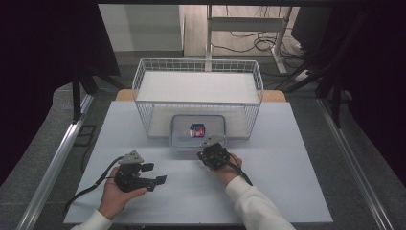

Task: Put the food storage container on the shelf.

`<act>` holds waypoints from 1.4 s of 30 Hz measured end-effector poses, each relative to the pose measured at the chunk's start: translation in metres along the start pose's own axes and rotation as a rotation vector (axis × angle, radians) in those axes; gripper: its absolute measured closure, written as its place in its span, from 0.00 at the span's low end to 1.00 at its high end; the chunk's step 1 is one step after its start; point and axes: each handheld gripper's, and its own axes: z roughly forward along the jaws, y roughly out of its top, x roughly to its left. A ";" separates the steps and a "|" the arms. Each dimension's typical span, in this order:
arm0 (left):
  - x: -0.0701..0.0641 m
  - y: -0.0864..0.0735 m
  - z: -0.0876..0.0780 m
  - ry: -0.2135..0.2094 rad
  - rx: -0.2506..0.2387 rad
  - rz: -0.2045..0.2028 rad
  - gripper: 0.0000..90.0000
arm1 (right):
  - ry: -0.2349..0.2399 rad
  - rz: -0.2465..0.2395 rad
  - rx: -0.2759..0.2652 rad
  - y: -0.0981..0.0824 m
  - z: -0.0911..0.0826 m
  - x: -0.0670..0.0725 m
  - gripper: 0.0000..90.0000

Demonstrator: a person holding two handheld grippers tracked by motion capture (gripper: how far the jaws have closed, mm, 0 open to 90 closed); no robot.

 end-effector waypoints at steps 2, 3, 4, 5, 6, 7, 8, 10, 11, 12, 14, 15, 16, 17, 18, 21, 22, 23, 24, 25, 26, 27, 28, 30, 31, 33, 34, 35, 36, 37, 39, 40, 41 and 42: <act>0.001 0.001 -0.001 -0.009 -0.005 -0.004 0.27 | -0.016 0.014 0.005 0.001 0.006 -0.004 0.98; 0.001 0.001 -0.002 -0.006 -0.007 -0.004 0.27 | -0.018 0.031 0.012 0.001 0.008 -0.005 0.98; 0.001 0.001 -0.002 -0.006 -0.007 -0.004 0.27 | 0.004 0.045 0.014 0.000 0.010 -0.007 0.98; 0.002 0.001 -0.002 -0.004 -0.007 -0.003 0.27 | 0.009 0.056 0.016 0.000 0.012 -0.008 0.98; 0.002 0.001 -0.002 -0.005 -0.006 -0.002 0.27 | 0.003 0.052 0.018 0.000 0.013 -0.007 0.98; 0.002 0.001 -0.001 -0.006 -0.004 -0.001 0.27 | -0.008 0.042 0.019 0.000 0.014 -0.006 0.98; 0.002 0.001 -0.001 -0.006 -0.004 -0.001 0.27 | -0.008 0.042 0.019 0.000 0.014 -0.006 0.98; 0.002 0.001 -0.002 -0.009 -0.005 -0.001 0.27 | -0.019 0.051 0.007 0.000 0.014 -0.007 0.99; 0.002 0.001 -0.002 -0.009 -0.005 -0.001 0.27 | -0.019 0.051 0.007 0.000 0.014 -0.007 0.99; 0.002 0.001 -0.002 -0.012 -0.008 -0.002 0.27 | -0.021 0.061 -0.001 0.001 0.013 -0.008 0.99; 0.002 0.002 -0.003 -0.018 -0.016 -0.007 0.27 | -0.002 0.103 -0.025 0.005 0.009 -0.012 0.99; 0.002 0.002 -0.003 -0.018 -0.016 -0.007 0.27 | -0.002 0.110 -0.025 0.006 0.008 -0.014 0.99; 0.002 0.002 -0.003 -0.018 -0.016 -0.007 0.27 | -0.002 0.110 -0.025 0.006 0.008 -0.014 0.99; 0.002 0.002 -0.003 -0.017 -0.014 -0.006 0.27 | -0.007 0.112 -0.033 0.008 0.007 -0.015 0.99; 0.002 0.001 -0.003 -0.018 -0.013 -0.007 0.26 | -0.010 0.113 -0.037 0.010 0.006 -0.016 0.99; 0.002 0.002 -0.002 -0.018 -0.011 -0.008 0.26 | -0.009 0.121 -0.031 0.014 0.008 -0.020 0.99; 0.002 0.001 -0.002 -0.018 -0.010 -0.007 0.26 | -0.005 0.137 -0.030 0.015 0.009 -0.022 0.99; 0.002 0.001 -0.002 -0.018 -0.010 -0.007 0.26 | 0.006 0.166 -0.035 0.016 0.011 -0.023 0.99; 0.002 0.001 -0.002 -0.019 -0.010 -0.007 0.26 | 0.013 0.182 -0.038 0.016 0.012 -0.025 0.99; 0.002 0.001 -0.002 -0.019 -0.010 -0.007 0.26 | 0.013 0.182 -0.038 0.016 0.012 -0.025 0.99; 0.002 0.001 -0.002 -0.018 -0.010 -0.006 0.26 | 0.015 0.187 -0.043 0.017 0.013 -0.027 0.99; 0.002 0.002 -0.002 -0.017 -0.008 -0.005 0.26 | 0.011 0.191 -0.039 0.019 0.014 -0.028 0.99; 0.002 0.002 -0.002 -0.017 -0.008 -0.005 0.26 | 0.009 0.193 -0.040 0.020 0.015 -0.029 0.99; 0.002 0.002 -0.002 -0.019 -0.009 -0.005 0.26 | -0.002 0.191 -0.038 0.024 0.019 -0.031 0.99; 0.003 0.002 -0.003 -0.019 -0.008 -0.005 0.26 | -0.001 0.200 -0.033 0.025 0.020 -0.031 0.99; 0.003 0.002 -0.002 -0.018 -0.008 -0.005 0.26 | -0.008 0.199 -0.036 0.028 0.022 -0.033 0.99; 0.003 0.002 -0.002 -0.018 -0.008 -0.004 0.26 | -0.008 0.206 -0.036 0.029 0.023 -0.034 0.99; 0.003 0.002 -0.002 -0.019 -0.006 -0.004 0.26 | -0.015 0.206 -0.037 0.030 0.025 -0.035 0.99; 0.003 0.002 -0.002 -0.019 -0.006 -0.004 0.26 | -0.015 0.206 -0.037 0.030 0.025 -0.035 0.99; 0.003 0.002 -0.001 -0.020 -0.005 -0.005 0.26 | -0.018 0.211 -0.036 0.032 0.026 -0.036 0.99; 0.003 0.002 -0.001 -0.020 -0.001 -0.004 0.26 | -0.028 0.229 -0.036 0.036 0.030 -0.038 0.99; 0.003 0.002 -0.001 -0.020 -0.001 -0.004 0.26 | -0.038 0.228 -0.040 0.037 0.032 -0.039 0.99; 0.003 0.002 -0.001 -0.019 -0.002 -0.004 0.26 | -0.040 0.232 -0.041 0.038 0.033 -0.040 0.99; 0.003 0.002 -0.001 -0.020 -0.003 -0.004 0.26 | -0.040 0.247 -0.040 0.040 0.034 -0.041 0.99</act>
